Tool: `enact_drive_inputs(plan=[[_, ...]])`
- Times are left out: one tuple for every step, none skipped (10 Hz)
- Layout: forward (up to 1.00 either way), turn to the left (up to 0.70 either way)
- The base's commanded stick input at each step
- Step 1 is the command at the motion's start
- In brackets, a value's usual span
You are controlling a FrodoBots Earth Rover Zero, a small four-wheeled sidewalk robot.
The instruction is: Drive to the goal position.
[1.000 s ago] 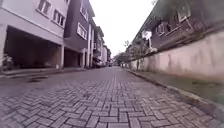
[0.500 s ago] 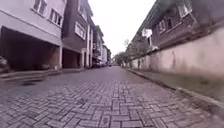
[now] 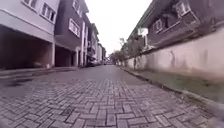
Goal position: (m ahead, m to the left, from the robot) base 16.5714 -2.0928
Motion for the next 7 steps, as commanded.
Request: enact_drive_inputs(plan=[[0.69,0.03],[0.69,0.03],[0.69,0.03],[0.69,0.03],[0.69,0.03],[0.69,0.03],[0.69,0.03]])
